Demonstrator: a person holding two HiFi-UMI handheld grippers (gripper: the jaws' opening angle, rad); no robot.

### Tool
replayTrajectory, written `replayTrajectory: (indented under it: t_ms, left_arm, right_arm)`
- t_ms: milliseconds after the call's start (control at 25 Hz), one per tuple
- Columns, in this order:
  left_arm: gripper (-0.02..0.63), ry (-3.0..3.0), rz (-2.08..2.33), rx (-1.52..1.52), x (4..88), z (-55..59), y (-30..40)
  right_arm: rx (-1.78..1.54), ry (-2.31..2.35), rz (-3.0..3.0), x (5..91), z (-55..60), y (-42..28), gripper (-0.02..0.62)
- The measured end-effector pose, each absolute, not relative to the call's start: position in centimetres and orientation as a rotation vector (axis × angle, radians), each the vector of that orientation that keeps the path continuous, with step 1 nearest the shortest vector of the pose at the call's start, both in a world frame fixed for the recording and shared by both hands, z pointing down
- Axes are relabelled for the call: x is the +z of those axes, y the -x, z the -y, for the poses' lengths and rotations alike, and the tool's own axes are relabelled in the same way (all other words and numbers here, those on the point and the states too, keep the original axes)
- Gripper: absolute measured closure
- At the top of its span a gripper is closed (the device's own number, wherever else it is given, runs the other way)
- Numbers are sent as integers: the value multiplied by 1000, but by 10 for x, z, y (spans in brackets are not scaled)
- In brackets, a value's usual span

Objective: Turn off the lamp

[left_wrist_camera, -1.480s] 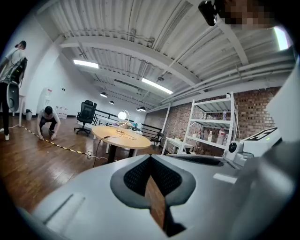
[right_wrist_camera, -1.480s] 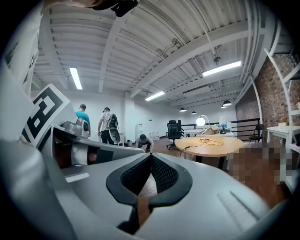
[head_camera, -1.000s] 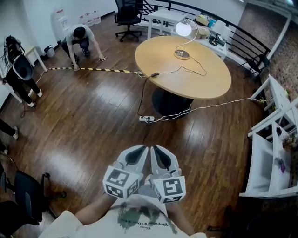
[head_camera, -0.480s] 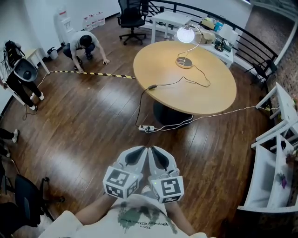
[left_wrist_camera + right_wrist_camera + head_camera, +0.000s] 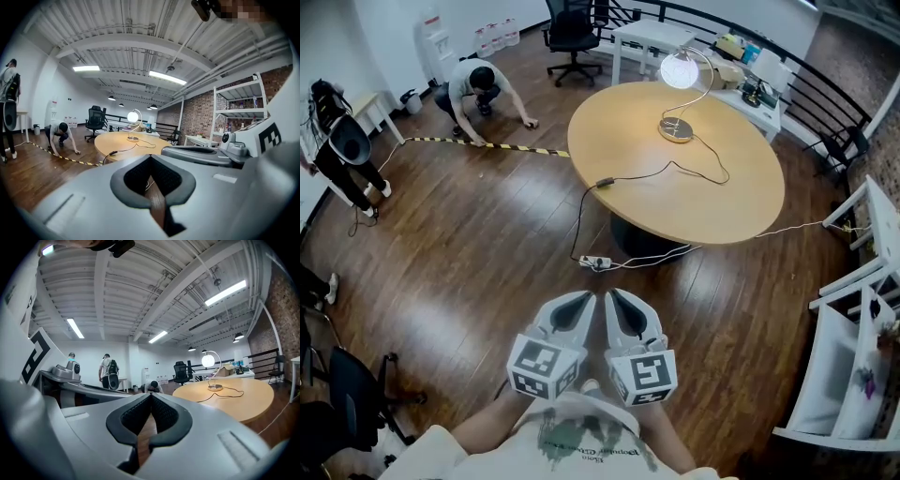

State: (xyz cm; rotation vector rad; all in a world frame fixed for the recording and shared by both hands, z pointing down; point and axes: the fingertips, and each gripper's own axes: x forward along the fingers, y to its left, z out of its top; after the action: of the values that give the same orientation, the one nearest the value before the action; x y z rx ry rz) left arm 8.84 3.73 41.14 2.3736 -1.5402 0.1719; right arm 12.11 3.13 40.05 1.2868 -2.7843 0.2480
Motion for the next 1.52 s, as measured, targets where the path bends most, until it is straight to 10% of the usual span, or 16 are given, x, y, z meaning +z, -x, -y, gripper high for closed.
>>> replayTrajectory:
  t_ms: [1520]
  left_arm:
    - [606,-2454,1308,139,437,242,37]
  right_arm:
    - [262,-1426,2547,425,232,18,595]
